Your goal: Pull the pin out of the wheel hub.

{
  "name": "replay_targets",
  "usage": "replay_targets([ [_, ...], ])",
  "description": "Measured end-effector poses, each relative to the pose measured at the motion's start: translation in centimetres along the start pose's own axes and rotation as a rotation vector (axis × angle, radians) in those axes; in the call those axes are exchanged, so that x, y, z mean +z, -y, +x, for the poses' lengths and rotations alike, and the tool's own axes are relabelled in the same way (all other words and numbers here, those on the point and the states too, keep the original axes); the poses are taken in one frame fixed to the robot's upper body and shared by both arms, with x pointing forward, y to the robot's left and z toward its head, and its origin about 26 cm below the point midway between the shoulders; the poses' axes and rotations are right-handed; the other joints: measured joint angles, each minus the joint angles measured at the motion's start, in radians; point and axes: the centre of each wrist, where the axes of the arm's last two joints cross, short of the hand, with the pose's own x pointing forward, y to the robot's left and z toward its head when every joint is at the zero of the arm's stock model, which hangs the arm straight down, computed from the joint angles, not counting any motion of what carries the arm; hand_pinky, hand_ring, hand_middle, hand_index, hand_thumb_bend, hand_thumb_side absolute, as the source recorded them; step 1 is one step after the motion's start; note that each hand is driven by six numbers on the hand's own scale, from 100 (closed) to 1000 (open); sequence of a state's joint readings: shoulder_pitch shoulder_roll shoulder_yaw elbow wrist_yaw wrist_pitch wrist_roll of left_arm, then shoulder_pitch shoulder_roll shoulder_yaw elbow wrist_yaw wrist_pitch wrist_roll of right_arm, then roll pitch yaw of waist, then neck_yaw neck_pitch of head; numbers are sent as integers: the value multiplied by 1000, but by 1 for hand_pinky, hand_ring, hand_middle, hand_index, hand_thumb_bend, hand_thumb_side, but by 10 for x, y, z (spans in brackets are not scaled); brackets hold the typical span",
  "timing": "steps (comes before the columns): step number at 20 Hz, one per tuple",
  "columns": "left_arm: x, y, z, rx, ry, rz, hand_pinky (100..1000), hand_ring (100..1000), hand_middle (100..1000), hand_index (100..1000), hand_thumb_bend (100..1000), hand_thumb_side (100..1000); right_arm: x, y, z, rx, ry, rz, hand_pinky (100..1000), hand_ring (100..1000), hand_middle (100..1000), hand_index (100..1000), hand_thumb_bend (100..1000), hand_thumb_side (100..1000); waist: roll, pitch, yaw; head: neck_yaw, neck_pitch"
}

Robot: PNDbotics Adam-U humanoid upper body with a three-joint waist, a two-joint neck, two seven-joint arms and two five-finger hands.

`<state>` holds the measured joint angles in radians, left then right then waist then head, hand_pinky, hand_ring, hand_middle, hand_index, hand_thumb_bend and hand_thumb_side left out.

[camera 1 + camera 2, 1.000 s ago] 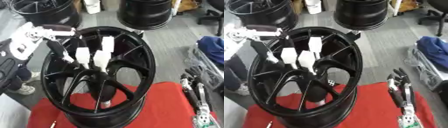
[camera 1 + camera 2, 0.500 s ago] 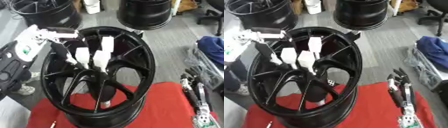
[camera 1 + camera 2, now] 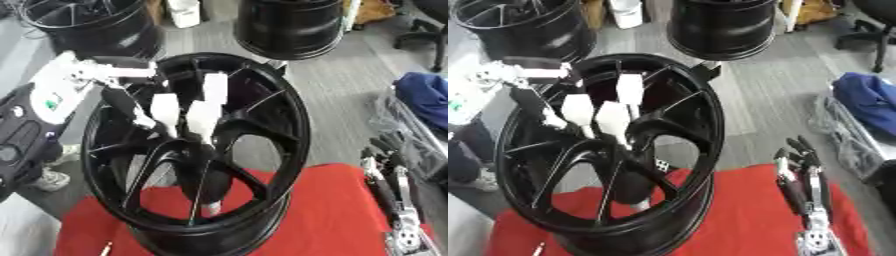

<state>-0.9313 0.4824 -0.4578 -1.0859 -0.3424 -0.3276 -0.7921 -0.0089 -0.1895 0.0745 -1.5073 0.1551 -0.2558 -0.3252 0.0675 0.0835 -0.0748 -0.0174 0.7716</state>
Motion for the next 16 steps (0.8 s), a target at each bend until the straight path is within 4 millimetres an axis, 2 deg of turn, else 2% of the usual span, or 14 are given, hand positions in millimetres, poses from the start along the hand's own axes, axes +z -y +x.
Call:
replay_targets([
  [4, 0, -1, 2, 16, 28, 13, 469, 390, 367, 497, 220, 209, 0, 0, 0, 0, 0, 0, 716, 788, 989, 855, 100, 690, 0, 0, 0, 2, 0],
  [7, 0, -3, 5, 23, 48, 22, 441, 366, 339, 469, 174, 154, 0, 0, 0, 0, 0, 0, 716, 788, 989, 855, 100, 689, 0, 0, 1, 4, 0],
  [16, 5, -13, 15, 33, 106, 52, 444, 356, 325, 454, 155, 131, 0, 0, 0, 0, 1, 2, 716, 788, 989, 855, 100, 692, -1, 0, 1, 6, 0],
])
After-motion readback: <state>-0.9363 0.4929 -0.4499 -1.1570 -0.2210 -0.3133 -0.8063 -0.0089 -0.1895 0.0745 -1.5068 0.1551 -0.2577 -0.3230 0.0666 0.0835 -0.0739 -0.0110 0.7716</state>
